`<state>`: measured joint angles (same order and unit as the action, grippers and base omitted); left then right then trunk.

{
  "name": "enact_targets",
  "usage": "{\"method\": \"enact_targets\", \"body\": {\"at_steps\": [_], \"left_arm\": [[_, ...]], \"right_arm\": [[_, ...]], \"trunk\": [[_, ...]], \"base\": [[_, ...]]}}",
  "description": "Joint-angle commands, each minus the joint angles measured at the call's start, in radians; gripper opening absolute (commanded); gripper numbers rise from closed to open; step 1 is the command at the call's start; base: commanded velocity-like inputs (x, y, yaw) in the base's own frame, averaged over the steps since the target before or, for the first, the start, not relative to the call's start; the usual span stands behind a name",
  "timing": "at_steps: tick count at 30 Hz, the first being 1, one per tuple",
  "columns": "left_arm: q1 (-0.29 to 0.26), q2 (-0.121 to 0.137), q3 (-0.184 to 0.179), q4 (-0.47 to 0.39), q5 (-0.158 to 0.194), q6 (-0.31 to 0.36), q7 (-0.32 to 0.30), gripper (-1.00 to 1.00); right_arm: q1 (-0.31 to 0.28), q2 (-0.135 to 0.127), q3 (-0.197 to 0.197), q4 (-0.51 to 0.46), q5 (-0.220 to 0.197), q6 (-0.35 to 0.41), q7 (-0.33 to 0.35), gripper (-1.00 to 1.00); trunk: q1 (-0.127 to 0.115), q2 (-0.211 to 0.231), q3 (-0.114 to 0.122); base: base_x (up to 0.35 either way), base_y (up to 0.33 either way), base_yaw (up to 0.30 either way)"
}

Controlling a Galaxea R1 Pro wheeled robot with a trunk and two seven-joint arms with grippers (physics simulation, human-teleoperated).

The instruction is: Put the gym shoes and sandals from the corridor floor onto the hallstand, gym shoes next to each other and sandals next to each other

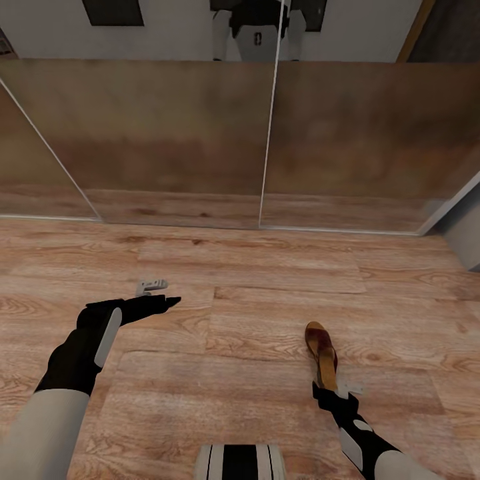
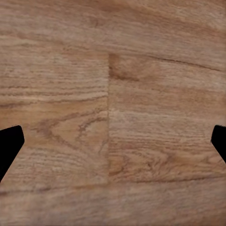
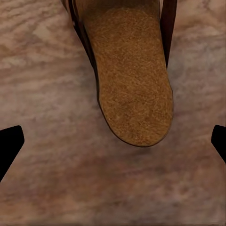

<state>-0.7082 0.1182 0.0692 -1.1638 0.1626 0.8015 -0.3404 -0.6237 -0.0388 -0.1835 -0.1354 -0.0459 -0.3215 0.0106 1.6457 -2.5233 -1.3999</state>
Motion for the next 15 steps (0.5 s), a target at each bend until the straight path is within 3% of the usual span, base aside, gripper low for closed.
{"method": "enact_targets", "body": {"at_steps": [1,5,15], "left_arm": [[0.000,0.000,0.001,-0.001,0.006,0.007,0.000,1.00],[0.000,0.000,0.001,-0.001,0.006,0.007,0.000,1.00],[0.000,0.000,0.001,-0.001,0.006,0.007,0.000,1.00]], "right_arm": [[-0.001,-0.001,-0.001,0.001,-0.005,-0.004,0.001,1.00],[-0.001,-0.001,-0.001,0.001,-0.005,-0.004,0.000,1.00],[-0.001,-0.002,-0.001,0.000,-0.005,-0.004,-0.001,1.00]], "trunk": [[0.000,-0.001,-0.005],[0.002,-0.001,-0.025],[0.002,-0.001,-0.029]], "base": [[0.000,0.000,0.000],[0.000,0.000,0.000],[0.000,0.000,0.000]]}}
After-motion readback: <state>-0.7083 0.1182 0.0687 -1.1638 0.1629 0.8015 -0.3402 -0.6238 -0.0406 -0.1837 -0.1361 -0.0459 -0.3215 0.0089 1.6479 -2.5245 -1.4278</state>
